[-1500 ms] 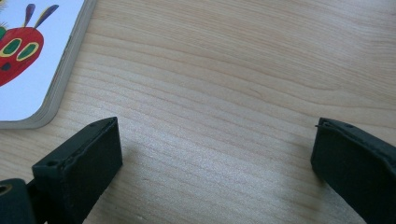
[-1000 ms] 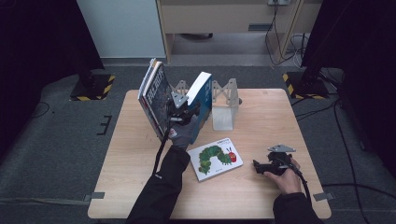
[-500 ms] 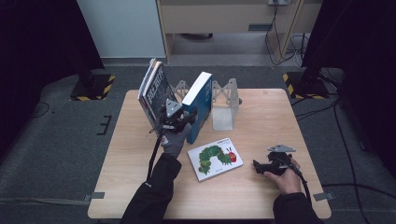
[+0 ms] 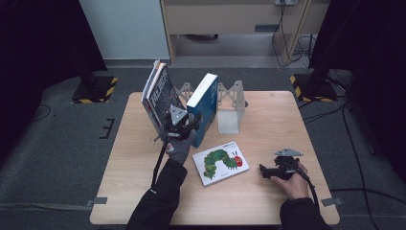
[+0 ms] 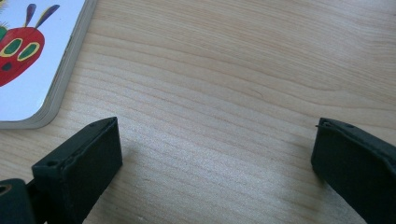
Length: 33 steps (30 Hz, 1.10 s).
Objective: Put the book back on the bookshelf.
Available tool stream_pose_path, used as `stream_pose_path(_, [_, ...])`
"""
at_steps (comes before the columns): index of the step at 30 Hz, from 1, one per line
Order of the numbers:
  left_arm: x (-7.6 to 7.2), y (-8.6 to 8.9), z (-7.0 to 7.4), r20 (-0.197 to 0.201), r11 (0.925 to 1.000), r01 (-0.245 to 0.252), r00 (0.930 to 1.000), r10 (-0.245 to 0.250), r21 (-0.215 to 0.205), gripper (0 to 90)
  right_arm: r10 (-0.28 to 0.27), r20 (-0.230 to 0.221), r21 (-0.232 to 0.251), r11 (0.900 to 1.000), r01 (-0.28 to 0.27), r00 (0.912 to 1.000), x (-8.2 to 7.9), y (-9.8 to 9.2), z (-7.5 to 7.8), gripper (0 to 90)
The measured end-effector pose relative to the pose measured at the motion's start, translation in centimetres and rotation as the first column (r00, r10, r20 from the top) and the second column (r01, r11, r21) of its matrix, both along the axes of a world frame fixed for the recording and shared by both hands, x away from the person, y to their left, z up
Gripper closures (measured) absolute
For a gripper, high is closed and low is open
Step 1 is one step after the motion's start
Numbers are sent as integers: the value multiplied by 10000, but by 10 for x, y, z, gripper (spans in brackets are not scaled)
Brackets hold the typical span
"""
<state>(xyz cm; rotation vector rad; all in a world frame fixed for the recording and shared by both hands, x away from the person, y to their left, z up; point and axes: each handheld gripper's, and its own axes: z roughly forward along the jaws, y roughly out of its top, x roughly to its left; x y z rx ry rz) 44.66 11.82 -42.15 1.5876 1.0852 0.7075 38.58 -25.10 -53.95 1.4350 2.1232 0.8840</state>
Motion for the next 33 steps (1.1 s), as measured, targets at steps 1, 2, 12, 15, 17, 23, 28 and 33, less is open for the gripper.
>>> stream_pose_path(1, [1, -1, 0, -26, 10000, -34, 10000, 34, -31, 597, 1, 0, 0, 10000, -1, 10000, 0, 0, 0, 22])
stream_pose_path(2, [2, -1, 0, -56, 9999, -77, 10000, 77, -90, 596, -2, 0, 1, 10000, 2, 10000, 0, 0, 0, 22])
stream_pose_path(12, [10, -10, 2, -279, 9971, -704, 9972, 696, -289, 598, 9, -14, 14, 10000, -9, 10000, 0, 0, 0, 21])
stream_pose_path(15, [13, -14, 3, -358, 9971, -722, 9968, 714, -230, 599, 19, -48, 25, 10000, -19, 10000, 0, 1, 0, 21])
stream_pose_path(17, [16, -16, 4, -388, 9970, -745, 9965, 737, -208, 599, 17, -48, 22, 10000, -17, 10000, 0, 1, 0, 21])
stream_pose_path(23, [21, -20, 3, -411, 9963, -813, 9959, 801, -273, 597, 27, -40, 21, 10000, -27, 10000, 0, 1, 0, 21])
stream_pose_path(28, [23, -17, 1, -169, 9993, -219, 9996, 214, -287, 579, 37, -23, 29, 10000, -36, 10000, 1, 1, 0, 21])
stream_pose_path(33, [18, -13, -4, 6, 9992, 257, 9997, -257, -301, 566, 65, -22, 29, 10000, -65, 10000, 0, 1, 0, 21])
